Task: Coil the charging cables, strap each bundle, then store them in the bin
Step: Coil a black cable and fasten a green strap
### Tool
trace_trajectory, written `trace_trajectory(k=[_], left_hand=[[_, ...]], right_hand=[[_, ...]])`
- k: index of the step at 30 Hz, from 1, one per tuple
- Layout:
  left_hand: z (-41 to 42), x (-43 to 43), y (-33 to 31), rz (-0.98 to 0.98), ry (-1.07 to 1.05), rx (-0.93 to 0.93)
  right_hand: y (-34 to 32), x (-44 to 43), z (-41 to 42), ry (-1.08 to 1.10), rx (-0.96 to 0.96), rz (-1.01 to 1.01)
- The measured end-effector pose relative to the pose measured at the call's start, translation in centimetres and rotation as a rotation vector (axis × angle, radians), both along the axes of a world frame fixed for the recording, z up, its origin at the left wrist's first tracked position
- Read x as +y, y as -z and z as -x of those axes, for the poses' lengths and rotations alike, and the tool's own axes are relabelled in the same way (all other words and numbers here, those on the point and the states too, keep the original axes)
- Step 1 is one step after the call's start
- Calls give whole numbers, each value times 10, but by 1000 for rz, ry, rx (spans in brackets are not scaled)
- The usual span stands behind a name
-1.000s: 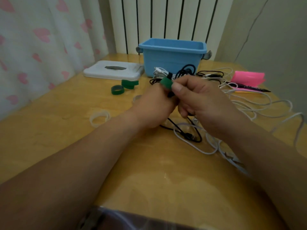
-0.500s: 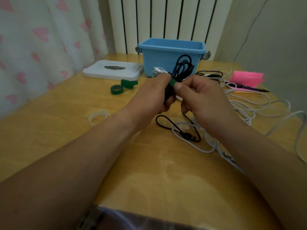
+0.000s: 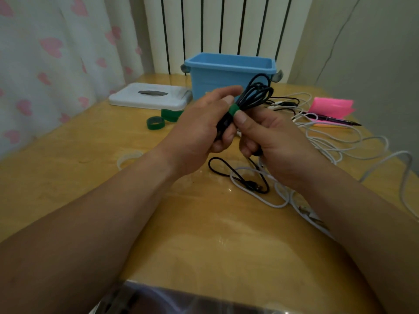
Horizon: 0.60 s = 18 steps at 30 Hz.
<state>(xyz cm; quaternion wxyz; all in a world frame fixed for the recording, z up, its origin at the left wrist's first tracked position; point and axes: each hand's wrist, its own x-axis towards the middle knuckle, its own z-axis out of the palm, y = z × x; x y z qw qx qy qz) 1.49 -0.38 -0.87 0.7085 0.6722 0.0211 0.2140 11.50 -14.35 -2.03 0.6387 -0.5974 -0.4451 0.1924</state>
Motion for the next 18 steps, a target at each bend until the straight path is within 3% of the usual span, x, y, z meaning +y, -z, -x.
trace_trajectory(k=[3,6,9,13,18], left_hand=[[1,-3,-2,-9,35,11],[-1,-7,-4,-133,-69,75],[0,-10,0,-354,-198,69],[-3,-11,12,-810,-345,-25],[-10,-7,15,-1108,-533,-71]], right_hand=[[-1,-1,1,38,21,-62],[-3,-1,5,140,22,-79],[-3,1,3,255,63,-71],[-1,2,2,297,195,-64],[0,4,5,331,264,-15]])
